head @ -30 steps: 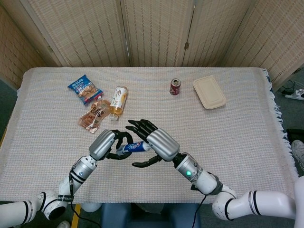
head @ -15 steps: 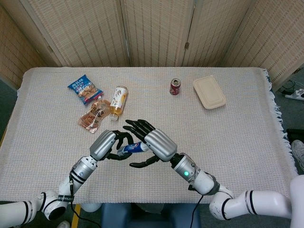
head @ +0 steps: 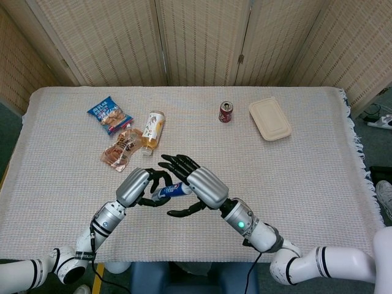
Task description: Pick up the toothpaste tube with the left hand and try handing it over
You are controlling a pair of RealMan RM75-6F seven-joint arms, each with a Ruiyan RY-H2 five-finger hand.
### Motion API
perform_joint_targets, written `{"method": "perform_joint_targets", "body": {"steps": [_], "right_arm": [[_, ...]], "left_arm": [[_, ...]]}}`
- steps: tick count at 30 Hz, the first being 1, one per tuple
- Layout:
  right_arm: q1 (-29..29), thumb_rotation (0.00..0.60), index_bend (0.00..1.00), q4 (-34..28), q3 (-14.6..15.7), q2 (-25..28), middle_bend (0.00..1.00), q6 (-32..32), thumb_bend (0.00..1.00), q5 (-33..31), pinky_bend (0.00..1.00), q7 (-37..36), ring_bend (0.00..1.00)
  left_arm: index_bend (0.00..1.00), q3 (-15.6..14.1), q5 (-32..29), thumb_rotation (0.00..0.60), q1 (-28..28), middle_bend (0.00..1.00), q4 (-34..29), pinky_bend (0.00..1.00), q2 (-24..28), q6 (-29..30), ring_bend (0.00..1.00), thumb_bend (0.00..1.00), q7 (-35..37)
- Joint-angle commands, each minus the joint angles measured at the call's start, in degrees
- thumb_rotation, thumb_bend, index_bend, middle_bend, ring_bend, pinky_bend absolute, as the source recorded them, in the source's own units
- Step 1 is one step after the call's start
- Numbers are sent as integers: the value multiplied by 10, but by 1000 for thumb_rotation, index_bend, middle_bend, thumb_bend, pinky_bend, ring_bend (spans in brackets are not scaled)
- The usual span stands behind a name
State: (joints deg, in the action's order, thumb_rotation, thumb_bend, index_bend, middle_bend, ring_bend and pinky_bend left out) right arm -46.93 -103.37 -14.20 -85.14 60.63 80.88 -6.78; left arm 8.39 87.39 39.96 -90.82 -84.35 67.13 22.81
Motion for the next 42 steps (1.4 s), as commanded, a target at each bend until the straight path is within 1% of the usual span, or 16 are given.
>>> {"method": "perform_joint_targets", "body": {"steps": [1,5,8,11,17,21,24,26,27,29,35,38,42], "right_arm": [[12,153,0,-11,-5,12,0,20,38,15,0,-31,0],[28,154,0,-25,-7,38,0,39,38,26,0,-52,0],[40,154,0,-35,-8,58,0,52,37,29,0,-61,0],[55,152,0,-42,-5,88,0,62,37,31,0,-57,0],[81,148,0,-51,6,125,0,78,37,33,0,-43,0],[99,149,0,-54,19,148,0,87,38,40,0,-29,0],[112,149,0,-54,31,161,0,90,37,43,0,-21,0],[120,149,0,-53,36,167,0,95,37,45,0,-18,0],[125,150,0,-51,39,171,0,99,37,46,0,-20,0],[136,148,0,-44,45,175,0,105,37,46,0,-25,0],[168,150,0,-12,63,188,0,113,38,29,0,-61,0],[182,147,0,0,68,198,0,120,38,25,0,-75,0],[204,149,0,10,75,216,0,133,38,26,0,-82,0]], "left_arm": [[780,-4,1,600,-3,895,8,554,-1,1,766,856,4],[779,-12,-1,600,-5,894,23,548,4,-9,762,856,-1],[774,-20,-5,600,-4,895,36,537,10,-23,753,855,-30],[767,-29,-22,600,-3,894,50,524,16,-47,744,855,-96],[750,-32,-76,600,0,892,63,485,17,-92,716,855,-209],[720,-33,-121,600,2,846,73,455,9,-108,678,854,-308],[643,-31,-154,600,1,775,68,429,3,-116,614,838,-358],[591,-31,-169,600,1,726,64,417,1,-117,570,810,-381],[567,-32,-178,600,1,703,61,409,1,-118,550,789,-398],[477,-30,-195,600,0,627,55,370,-2,-118,483,691,-416],[335,-33,-215,600,-5,492,55,285,-4,-117,365,535,-439],[263,-35,-219,600,-10,424,47,249,4,-115,304,504,-438],[211,-35,-209,600,-27,366,32,224,24,-93,251,487,-415]]}}
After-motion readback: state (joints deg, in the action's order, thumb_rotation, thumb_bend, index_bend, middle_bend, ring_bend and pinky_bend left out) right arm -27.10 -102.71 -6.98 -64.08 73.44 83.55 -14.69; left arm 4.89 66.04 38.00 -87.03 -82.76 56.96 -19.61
